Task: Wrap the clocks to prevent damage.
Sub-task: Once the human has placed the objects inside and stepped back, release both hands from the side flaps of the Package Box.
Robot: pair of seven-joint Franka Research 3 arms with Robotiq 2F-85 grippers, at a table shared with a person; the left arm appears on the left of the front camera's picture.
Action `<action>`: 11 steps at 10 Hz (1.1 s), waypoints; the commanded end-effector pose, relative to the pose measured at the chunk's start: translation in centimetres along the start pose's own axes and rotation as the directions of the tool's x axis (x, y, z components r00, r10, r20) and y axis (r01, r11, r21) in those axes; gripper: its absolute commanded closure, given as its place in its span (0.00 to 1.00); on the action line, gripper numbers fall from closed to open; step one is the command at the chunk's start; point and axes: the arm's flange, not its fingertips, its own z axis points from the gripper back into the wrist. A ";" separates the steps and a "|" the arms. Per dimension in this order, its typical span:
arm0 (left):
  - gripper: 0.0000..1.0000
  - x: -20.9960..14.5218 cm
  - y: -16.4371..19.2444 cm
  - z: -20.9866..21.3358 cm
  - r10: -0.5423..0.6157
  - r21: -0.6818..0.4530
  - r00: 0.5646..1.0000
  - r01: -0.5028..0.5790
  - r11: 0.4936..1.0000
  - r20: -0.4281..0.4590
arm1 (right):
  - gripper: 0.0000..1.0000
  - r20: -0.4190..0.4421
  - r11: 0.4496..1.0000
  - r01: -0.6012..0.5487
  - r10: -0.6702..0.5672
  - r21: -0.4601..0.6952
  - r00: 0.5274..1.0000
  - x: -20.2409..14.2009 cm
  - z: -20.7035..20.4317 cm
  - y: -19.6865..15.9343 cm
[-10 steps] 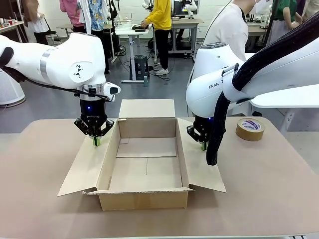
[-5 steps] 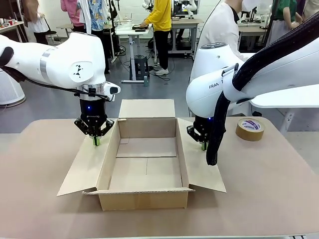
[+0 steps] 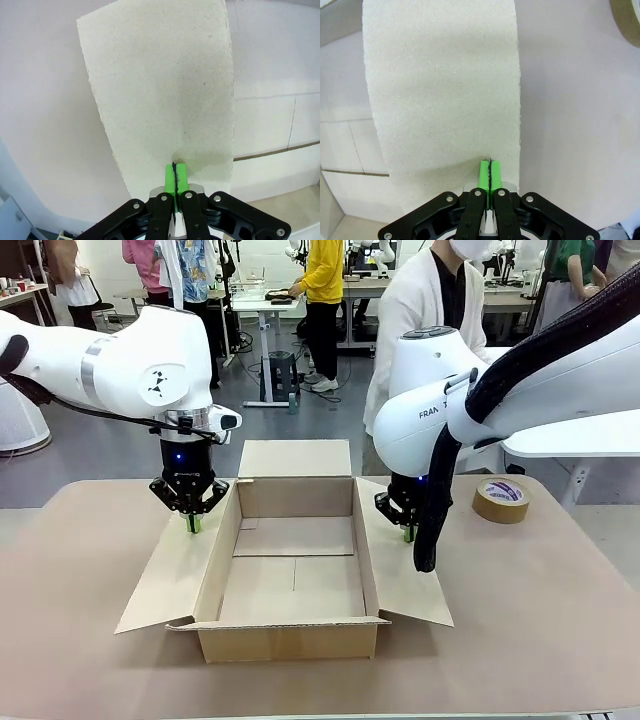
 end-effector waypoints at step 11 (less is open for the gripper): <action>1.00 0.0 0.0 0.0 -0.001 0.002 1.000 0.001 1.000 0.003 | 0.99 -0.001 1.000 0.001 -0.001 -0.001 1.000 0.0 0.0 0.0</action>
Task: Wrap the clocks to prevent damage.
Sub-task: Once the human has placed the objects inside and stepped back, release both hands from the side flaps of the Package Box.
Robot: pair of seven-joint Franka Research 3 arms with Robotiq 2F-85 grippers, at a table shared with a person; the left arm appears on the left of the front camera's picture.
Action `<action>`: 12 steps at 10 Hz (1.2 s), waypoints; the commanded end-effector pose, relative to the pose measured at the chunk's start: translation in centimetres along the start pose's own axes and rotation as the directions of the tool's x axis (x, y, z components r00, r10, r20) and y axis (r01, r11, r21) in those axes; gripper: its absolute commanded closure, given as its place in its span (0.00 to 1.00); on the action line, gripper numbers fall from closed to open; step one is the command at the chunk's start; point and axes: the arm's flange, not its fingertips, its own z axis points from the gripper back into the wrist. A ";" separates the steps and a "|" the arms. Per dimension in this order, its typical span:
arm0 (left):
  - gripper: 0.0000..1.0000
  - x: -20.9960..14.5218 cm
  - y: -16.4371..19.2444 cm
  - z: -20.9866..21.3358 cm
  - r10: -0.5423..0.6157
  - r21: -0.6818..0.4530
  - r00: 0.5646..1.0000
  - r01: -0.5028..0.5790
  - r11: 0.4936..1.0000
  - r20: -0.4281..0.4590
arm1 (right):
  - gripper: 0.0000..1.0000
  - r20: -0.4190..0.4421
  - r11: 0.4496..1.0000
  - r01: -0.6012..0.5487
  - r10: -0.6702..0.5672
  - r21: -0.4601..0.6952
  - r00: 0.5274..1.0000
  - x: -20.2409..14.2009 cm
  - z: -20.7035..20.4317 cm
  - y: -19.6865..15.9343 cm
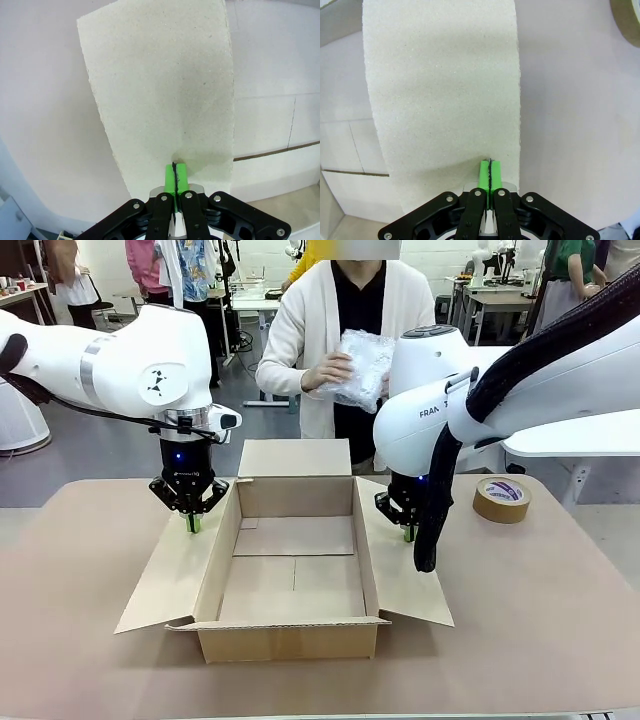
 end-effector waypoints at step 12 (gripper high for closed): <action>1.00 0.0 0.0 0.0 -0.001 0.002 1.000 0.001 1.000 0.003 | 0.99 -0.001 1.000 0.001 -0.001 -0.001 1.000 0.0 0.0 0.0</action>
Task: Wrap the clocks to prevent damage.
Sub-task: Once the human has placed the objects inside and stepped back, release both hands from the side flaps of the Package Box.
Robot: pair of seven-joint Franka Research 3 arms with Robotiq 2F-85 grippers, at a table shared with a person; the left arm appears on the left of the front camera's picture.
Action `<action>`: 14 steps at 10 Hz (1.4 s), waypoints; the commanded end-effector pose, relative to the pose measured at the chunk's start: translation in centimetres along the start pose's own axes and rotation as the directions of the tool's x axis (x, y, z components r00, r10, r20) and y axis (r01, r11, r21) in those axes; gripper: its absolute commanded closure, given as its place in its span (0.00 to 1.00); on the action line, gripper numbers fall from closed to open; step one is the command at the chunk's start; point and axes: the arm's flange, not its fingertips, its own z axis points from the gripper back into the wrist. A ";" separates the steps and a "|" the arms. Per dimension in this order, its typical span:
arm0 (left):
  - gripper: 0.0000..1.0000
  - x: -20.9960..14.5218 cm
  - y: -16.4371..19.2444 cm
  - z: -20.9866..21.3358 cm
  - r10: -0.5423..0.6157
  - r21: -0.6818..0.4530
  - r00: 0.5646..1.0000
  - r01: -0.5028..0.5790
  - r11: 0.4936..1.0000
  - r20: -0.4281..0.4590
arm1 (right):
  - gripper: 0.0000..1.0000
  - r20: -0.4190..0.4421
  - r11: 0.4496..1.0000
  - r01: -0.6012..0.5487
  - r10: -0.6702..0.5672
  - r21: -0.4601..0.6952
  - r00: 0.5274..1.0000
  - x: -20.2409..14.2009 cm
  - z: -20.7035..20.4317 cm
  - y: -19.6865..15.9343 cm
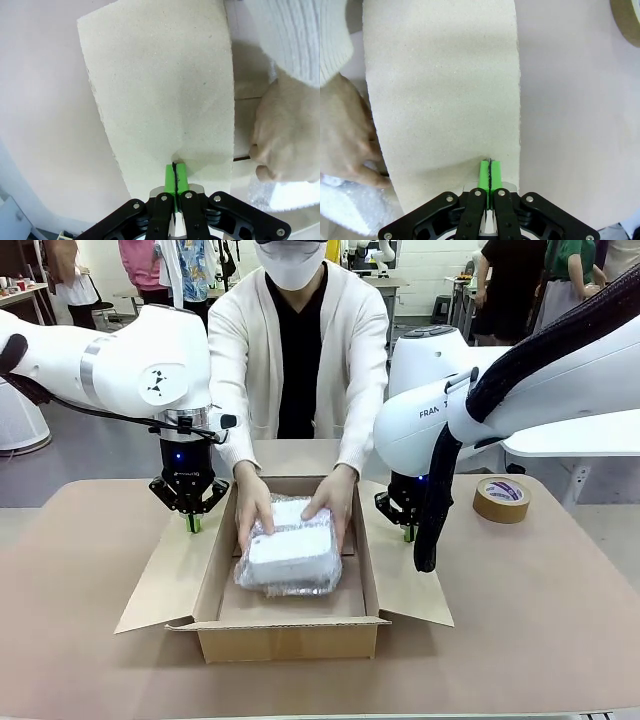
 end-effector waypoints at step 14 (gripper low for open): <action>1.00 0.0 0.0 0.0 0.000 0.000 1.000 0.000 1.000 0.000 | 0.99 0.000 1.000 0.000 0.000 0.000 1.000 0.0 0.0 0.0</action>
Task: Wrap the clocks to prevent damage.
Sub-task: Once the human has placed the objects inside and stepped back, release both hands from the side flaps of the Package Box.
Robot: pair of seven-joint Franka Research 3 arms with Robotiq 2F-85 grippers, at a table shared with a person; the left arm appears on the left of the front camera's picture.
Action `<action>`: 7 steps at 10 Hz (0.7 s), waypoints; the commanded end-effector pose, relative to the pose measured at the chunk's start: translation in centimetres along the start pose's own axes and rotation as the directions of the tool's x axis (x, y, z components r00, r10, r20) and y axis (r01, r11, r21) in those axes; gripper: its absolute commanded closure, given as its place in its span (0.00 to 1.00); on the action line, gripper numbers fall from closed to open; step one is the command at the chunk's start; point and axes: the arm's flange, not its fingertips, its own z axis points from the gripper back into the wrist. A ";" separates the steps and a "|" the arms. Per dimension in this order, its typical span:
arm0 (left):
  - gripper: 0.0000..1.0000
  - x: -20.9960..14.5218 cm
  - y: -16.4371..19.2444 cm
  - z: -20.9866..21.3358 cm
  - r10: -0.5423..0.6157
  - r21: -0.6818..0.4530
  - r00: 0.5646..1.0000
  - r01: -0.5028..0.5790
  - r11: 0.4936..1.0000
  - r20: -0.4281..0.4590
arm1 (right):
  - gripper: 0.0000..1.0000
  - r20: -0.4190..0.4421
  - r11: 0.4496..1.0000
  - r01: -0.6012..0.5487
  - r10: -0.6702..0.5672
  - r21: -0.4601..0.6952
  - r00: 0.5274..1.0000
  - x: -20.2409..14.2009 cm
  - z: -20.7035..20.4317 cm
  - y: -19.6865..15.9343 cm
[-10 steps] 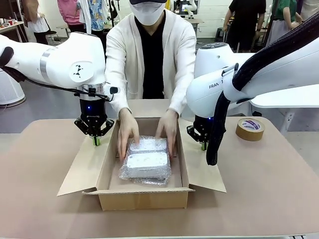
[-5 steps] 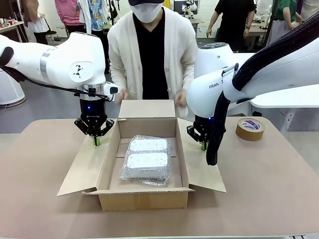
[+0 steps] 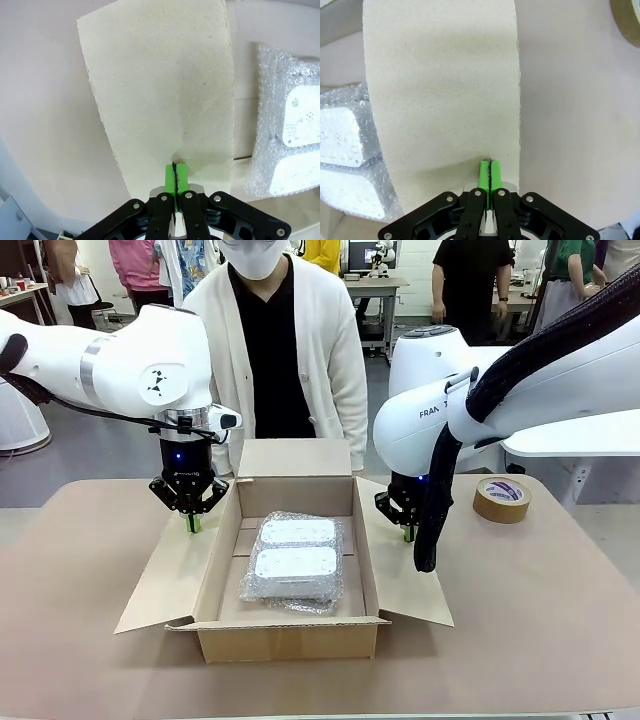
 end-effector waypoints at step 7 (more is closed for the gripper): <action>1.00 -4.3 7.4 16.3 -0.634 -0.032 0.773 0.634 0.773 -0.024 | 0.99 -0.001 0.717 -0.696 0.696 -0.014 0.718 0.8 15.2 -14.7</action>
